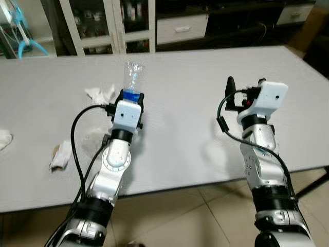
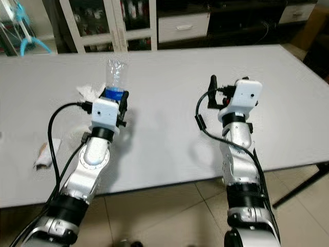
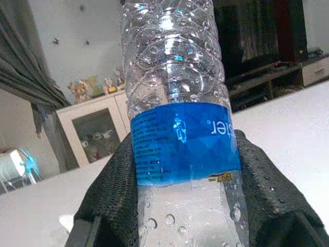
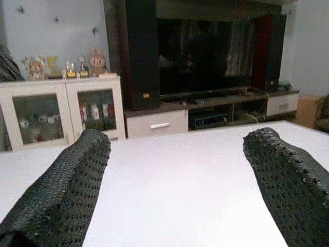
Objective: Picking trash to rubbish bin
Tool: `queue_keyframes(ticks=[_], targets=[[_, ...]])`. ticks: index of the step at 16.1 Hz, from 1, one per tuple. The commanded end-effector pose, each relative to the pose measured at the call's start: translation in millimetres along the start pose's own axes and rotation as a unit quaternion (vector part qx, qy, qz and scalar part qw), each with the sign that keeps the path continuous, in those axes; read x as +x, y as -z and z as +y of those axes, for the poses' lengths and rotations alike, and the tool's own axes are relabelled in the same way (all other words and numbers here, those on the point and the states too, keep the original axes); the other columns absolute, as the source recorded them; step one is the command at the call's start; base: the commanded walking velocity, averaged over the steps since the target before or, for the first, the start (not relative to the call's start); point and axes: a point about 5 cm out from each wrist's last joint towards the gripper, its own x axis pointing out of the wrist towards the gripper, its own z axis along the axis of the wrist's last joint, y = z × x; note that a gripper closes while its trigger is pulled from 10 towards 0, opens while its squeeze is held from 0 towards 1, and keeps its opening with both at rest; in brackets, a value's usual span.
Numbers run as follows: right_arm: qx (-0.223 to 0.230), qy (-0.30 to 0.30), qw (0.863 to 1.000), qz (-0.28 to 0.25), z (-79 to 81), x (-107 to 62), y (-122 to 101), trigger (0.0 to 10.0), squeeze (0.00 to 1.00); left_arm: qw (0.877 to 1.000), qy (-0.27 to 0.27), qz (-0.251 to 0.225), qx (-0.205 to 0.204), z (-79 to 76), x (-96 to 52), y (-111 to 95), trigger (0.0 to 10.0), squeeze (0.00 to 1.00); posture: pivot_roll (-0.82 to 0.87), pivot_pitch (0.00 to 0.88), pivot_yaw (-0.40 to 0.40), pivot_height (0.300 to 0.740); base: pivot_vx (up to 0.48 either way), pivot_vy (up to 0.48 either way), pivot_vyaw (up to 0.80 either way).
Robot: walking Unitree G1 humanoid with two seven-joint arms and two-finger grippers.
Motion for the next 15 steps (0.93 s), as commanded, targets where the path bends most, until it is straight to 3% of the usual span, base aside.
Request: queue_keyframes(ticks=[1,15], targets=[[-0.003,-0.002,1.000,0.006,0.6,-2.5,1.7,10.0,0.00,1.000,0.009,-0.006,0.001,-1.5,1.4,-3.3,10.0,0.00,-0.05,0.042,0.014,0.740,-0.300,0.000,0.00],[-0.006,-0.004,1.000,0.011,2.0,-4.9,4.2,10.0,0.00,1.000,0.019,-0.007,-0.003,-5.1,4.1,-5.5,10.0,0.00,-0.06,0.031,0.026,0.740,-0.302,0.000,0.00]])
